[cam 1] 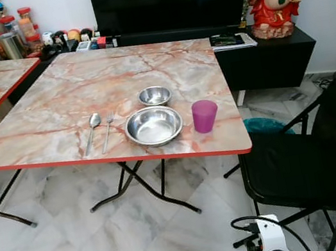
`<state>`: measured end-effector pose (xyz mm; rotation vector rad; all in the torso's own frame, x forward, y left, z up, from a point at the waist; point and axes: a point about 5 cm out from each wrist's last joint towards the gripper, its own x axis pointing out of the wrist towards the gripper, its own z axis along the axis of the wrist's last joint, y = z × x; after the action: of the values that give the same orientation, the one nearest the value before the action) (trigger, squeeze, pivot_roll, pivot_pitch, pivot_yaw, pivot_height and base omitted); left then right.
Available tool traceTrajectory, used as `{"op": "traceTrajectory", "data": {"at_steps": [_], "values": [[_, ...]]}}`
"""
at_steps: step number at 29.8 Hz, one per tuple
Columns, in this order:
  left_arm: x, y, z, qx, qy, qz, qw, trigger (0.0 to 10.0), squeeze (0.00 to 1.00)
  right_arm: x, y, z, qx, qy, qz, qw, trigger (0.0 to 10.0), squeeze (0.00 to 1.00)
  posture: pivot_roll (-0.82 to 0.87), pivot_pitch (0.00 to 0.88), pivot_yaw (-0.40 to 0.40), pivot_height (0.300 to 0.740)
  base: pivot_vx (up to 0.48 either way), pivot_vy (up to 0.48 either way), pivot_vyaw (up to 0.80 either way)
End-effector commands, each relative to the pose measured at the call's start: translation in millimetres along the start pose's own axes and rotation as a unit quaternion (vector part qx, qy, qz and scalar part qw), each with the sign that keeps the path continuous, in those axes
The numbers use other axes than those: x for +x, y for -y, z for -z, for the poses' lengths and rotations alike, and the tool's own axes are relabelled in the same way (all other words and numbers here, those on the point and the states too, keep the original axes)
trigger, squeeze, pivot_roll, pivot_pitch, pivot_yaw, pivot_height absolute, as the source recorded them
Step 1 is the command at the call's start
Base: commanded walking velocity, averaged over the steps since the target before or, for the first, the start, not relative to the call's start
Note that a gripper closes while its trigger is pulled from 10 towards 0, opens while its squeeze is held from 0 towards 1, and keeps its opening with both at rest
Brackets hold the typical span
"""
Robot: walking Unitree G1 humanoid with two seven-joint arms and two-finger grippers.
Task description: Setting the table
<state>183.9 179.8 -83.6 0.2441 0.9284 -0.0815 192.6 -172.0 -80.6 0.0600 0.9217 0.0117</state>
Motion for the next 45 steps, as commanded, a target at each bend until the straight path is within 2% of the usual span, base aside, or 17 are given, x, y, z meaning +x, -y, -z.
{"op": "traceTrajectory", "data": {"at_steps": [1, 11, 12, 13, 14, 15, 17, 19, 22, 27, 30, 31, 35, 36, 38, 42, 45], "values": [[0.5, -0.3, -2.5, -0.002, 0.003, -0.001, 1.0, 10.0, 0.0, 0.6, 2.2, -5.9, -0.002, 0.009, 0.003, 1.0, 10.0, 0.0, 0.01, 0.0, -0.07, 0.74, 0.0, 0.0, 0.0], [0.5, -0.4, -2.5, -0.002, 0.003, -0.001, 1.0, 10.0, 0.0, 0.6, 2.1, -5.9, -0.002, 0.009, 0.003, 1.0, 10.0, 0.0, 0.01, 0.0, -0.07, 0.74, 0.0, 0.0, 0.0], [0.1, -25.7, -14.4, -0.041, 0.036, -0.091, 0.994, 10.0, 0.0, 0.5, 2.9, -5.6, -0.003, 0.008, 0.003, 1.0, 10.0, 0.0, 0.02, 0.0, -0.076, 0.74, 0.0, 0.0, 0.0], [-10.0, -71.7, -36.7, -0.098, 0.109, -0.244, 0.959, 10.0, 0.0, 0.8, 2.0, -6.5, -0.008, 0.007, 0.0, 1.0, 10.0, 0.0, 0.06, 0.0, -0.097, 0.74, 0.0, 0.0, 0.0], [-16.4, -91.7, -56.9, -0.139, 0.162, -0.284, 0.935, 10.0, 0.0, 1.3, 0.2, -7.7, -0.013, 0.007, -0.004, 1.0, 10.0, 0.0, 0.07, 0.0, -0.092, 0.74, 0.0, 0.0, 0.0], [-17.9, -95.7, -70.4, -0.157, 0.193, -0.276, 0.928, 10.0, 0.0, 1.7, -1.4, -8.7, -0.016, 0.007, -0.007, 1.0, 10.0, 0.0, 0.07, 0.0, -0.092, 0.74, 0.0, 0.0, 0.0], [-7.7, -67.8, -79.9, -0.129, 0.196, -0.171, 0.957, 10.0, 0.0, 2.3, -4.1, -10.2, -0.017, 0.008, -0.009, 1.0, 10.0, 0.0, 0.06, 0.0, -0.085, 0.74, 0.0, 0.0, 0.0], [-1.4, -41.9, -78.1, -0.11, 0.18, -0.106, 0.972, 10.0, 0.0, 2.5, -4.8, -11.6, -0.013, 0.011, -0.009, 1.0, 10.0, 0.0, 0.05, 0.0, -0.082, 0.74, 0.0, 0.0, 0.0], [0.3, -32.5, -76.5, -0.087, 0.173, -0.092, 0.977, 10.0, 0.0, 2.4, -4.1, -11.2, -0.01, 0.011, -0.007, 1.0, 10.0, 0.0, 0.04, 0.0, -0.077, 0.74, 0.0, 0.0, 0.0], [-0.1, -38.4, -65.6, -0.117, 0.151, -0.125, 0.974, 10.0, 0.0, 1.5, -0.2, -9.3, -0.005, 0.011, 0.0, 1.0, 10.0, 0.0, 0.02, 0.0, -0.071, 0.74, 0.0, 0.0, 0.0], [-5.0, -55.3, -63.4, -0.137, 0.168, -0.181, 0.959, 10.0, 0.0, 0.7, 4.2, -7.9, -0.001, 0.011, 0.006, 1.0, 10.0, 0.0, 0.01, 0.0, -0.071, 0.74, 0.0, 0.0, 0.0], [-12.0, -72.8, -69.0, -0.167, 0.202, -0.234, 0.936, 10.0, 0.0, 0.1, 7.1, -7.0, 0.0, 0.011, 0.009, 1.0, 10.0, 0.0, 0.01, 0.0, -0.08, 0.74, 0.0, 0.0, 0.0], [-29.3, -100.0, -91.5, -0.185, 0.286, -0.301, 0.891, 10.0, 0.0, -0.3, 9.7, -6.9, -0.004, 0.012, 0.009, 1.0, 10.0, 0.0, 0.03, 0.0, -0.097, 0.74, 0.0, 0.0, 0.0], [-29.3, -100.0, -91.5, -0.185, 0.286, -0.301, 0.891, 10.0, 0.0, -0.3, 9.7, -6.9, -0.004, 0.012, 0.009, 1.0, 10.0, 0.0, 0.03, 0.0, -0.097, 0.74, 0.0, 0.0, 0.0], [-45.4, -110.5, -123.7, -0.165, 0.37, -0.307, 0.861, 10.0, 0.0, -0.3, 10.0, -7.3, -0.006, 0.011, 0.008, 1.0, 10.0, 0.0, 0.05, 0.0, -0.108, 0.74, 0.0, 0.0, 0.0], [-62.4, -115.1, -169.8, -0.147, 0.45, -0.275, 0.837, 10.0, 0.0, 0.5, 7.3, -9.0, -0.012, 0.009, 0.004, 1.0, 10.0, 0.0, 0.05, 0.0, -0.111, 0.74, 0.0, 0.0, 0.0], [-72.2, -111.3, -206.0, -0.158, 0.489, -0.216, 0.83, 10.0, 0.0, 1.0, 5.4, -10.4, -0.011, 0.011, 0.002, 1.0, 10.0, 0.0, 0.05, 0.0, -0.105, 0.74, 0.0, 0.0, 0.0]]}}
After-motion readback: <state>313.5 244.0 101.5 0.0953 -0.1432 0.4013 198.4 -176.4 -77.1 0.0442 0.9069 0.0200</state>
